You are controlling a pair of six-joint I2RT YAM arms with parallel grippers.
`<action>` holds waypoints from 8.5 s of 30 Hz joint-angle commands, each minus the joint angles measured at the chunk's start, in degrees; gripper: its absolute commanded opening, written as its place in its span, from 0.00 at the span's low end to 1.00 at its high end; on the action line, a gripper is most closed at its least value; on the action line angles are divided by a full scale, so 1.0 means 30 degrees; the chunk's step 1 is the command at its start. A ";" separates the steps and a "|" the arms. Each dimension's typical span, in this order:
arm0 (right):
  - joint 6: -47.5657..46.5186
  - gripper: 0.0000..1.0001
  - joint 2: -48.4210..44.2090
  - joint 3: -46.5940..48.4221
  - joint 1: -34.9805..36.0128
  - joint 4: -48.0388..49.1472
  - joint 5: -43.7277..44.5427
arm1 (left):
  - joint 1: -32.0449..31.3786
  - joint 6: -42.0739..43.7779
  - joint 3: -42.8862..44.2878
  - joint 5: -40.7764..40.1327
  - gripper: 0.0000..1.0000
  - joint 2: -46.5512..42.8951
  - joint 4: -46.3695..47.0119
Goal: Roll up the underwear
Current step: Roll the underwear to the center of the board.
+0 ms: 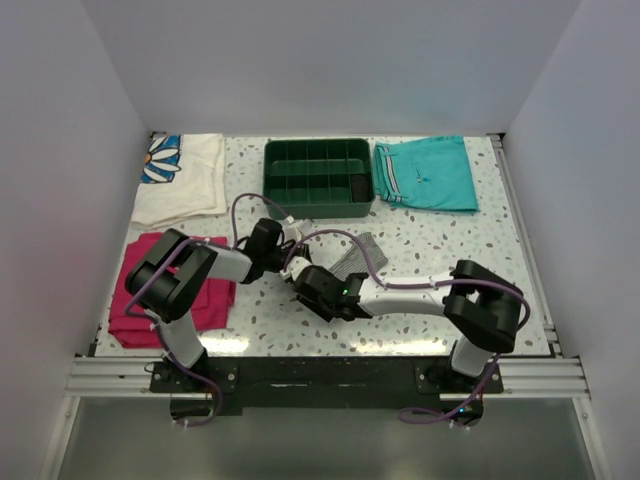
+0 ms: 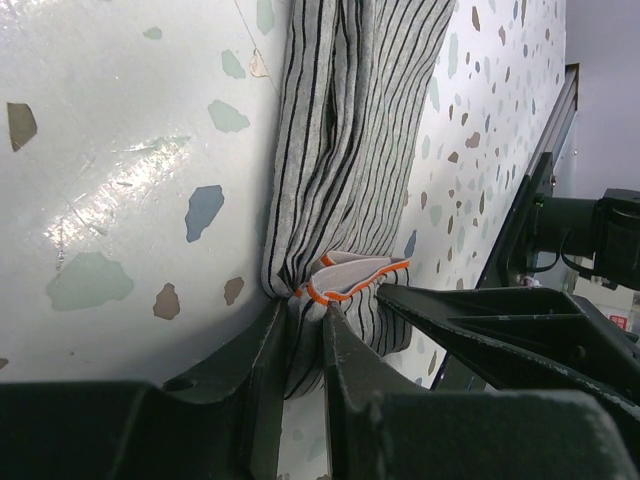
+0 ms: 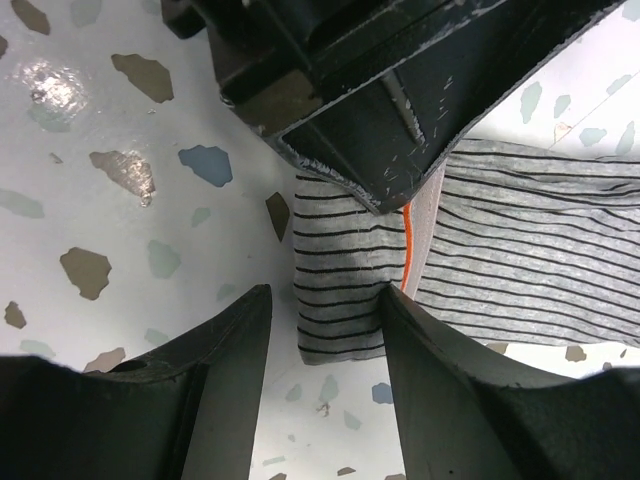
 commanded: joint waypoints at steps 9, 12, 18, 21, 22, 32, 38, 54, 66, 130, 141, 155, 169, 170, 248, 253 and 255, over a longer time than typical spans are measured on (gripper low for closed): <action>0.1383 0.43 0.1207 -0.1166 0.0128 0.0710 0.0892 | -0.0085 0.0808 0.0188 -0.1543 0.12 0.0837 -0.2076; 0.1471 0.36 0.1178 -0.1254 0.0158 0.0769 0.0892 | -0.0056 0.1013 0.0393 -0.1719 0.13 0.0749 -0.2428; 0.1617 0.31 0.0536 -0.1634 0.0158 0.1179 0.0103 | 0.0148 0.1042 0.0950 -0.2304 0.23 0.0135 -0.3190; 0.1676 0.30 0.0154 -0.1782 0.0158 0.1413 -0.0424 | 0.0645 0.1042 0.1155 -0.2656 0.28 -0.0568 -0.3862; 0.1734 0.30 0.0095 -0.1811 0.0158 0.1501 -0.0514 | 0.0966 0.1042 0.1243 -0.2831 0.33 -0.1005 -0.4009; 0.2262 0.30 -0.0695 -0.1928 0.0128 0.2059 -0.1860 | 0.2141 0.0516 0.1069 -0.5349 0.47 -0.3966 -0.5739; 0.2789 0.31 -0.1955 -0.1811 -0.0075 0.2234 -0.3790 | 0.2141 0.0164 0.0219 -0.6668 0.48 -0.5694 -0.6089; 0.4312 0.32 -0.3069 -0.2688 -0.4235 0.4548 -1.2818 | 0.2141 0.0515 -0.1040 -0.7022 0.48 -0.7748 -0.6472; 0.7619 0.33 -0.3627 -0.5881 -0.6843 0.8852 -1.6595 | 0.2141 0.0632 -0.1276 -0.5441 0.48 -0.7513 -0.5417; 0.8182 0.22 0.0299 -0.5708 -1.0008 0.6365 -1.4254 | 0.0559 0.1599 -0.3708 0.0448 0.56 -0.2974 0.3809; 0.7917 0.22 0.0562 -0.5766 -1.0008 0.6424 -1.4518 | 0.0559 0.1014 -0.3005 0.0830 0.50 -0.0982 0.4982; 0.7214 0.25 0.0184 -0.5795 -1.0008 0.6189 -1.4285 | 0.0559 -0.0539 -0.2917 0.1328 0.17 0.0690 0.6947; 0.5223 0.53 -0.6815 -0.4948 -0.9570 0.2530 -1.0917 | 0.0208 0.0135 -0.2069 -0.0252 0.01 -0.0422 0.2849; 0.4728 0.53 -0.6936 -0.4772 -0.9395 0.2295 -1.0422 | 0.0063 0.0076 -0.2009 -0.0370 0.02 -0.0568 0.2584; 0.5252 0.26 -0.1252 -0.4769 0.0773 0.2614 -0.1039 | 0.1318 -0.1272 0.2885 -0.6200 0.48 -0.3408 -0.8551; 0.3760 0.26 -0.0878 -0.3341 0.0773 0.1916 -0.1540 | 0.1614 -0.1213 0.2475 -0.7399 0.49 -0.4377 -0.9137; 0.2913 0.25 -0.0290 -0.2693 0.0744 0.1766 -0.1540 | 0.1731 -0.1388 0.2154 -0.7840 0.49 -0.4846 -0.9283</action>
